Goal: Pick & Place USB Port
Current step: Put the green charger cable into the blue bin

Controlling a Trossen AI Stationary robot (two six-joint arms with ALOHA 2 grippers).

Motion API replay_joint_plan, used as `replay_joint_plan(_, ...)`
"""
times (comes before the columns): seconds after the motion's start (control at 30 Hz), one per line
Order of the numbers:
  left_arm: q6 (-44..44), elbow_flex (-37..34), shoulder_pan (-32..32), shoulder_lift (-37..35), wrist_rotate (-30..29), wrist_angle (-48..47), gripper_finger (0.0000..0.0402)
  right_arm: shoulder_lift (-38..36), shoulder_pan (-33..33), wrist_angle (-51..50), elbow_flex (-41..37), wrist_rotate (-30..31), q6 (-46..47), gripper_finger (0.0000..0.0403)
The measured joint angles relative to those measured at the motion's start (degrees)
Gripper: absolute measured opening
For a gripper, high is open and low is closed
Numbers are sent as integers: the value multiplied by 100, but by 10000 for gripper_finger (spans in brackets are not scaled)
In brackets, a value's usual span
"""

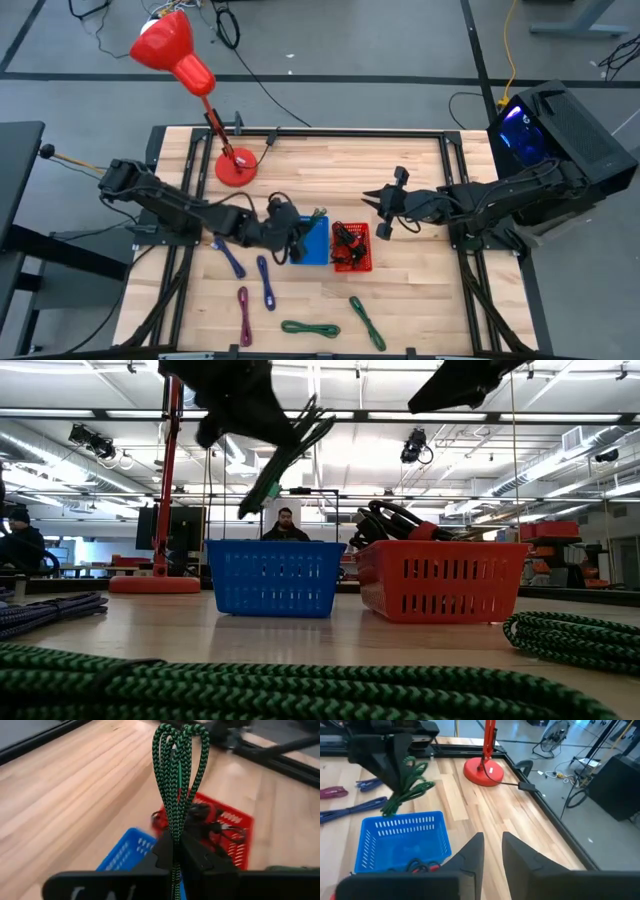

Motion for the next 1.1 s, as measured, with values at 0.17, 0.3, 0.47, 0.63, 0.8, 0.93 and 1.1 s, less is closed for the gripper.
replay_joint_plan(0.17, -1099, 0, -211, 2, -762, -641, 12, -5, 7, -57, 0, -25, 50, 61)
replay_joint_plan(0.3, -1383, 2, -248, 50, -947, -510, 12, -5, 7, -64, 0, -41, 50, 59)
replay_joint_plan(0.47, -1775, 9, -248, 324, -933, -398, 12, -5, 7, -141, 0, -70, 47, 59)
replay_joint_plan(0.63, -1991, 0, -231, 574, -922, -201, 12, -5, 7, -140, 0, -143, 30, 59)
replay_joint_plan(0.8, -2076, -3, -240, 724, -817, -102, 12, -5, 20, -167, 0, -188, 30, 59)
replay_joint_plan(0.93, -2327, 2, -253, 927, -746, -69, 12, -5, 20, -169, 0, -187, 29, 59)
replay_joint_plan(1.1, -2535, 4, -235, 1261, -649, -1, 12, -2, 20, -178, 0, -188, 6, 59)
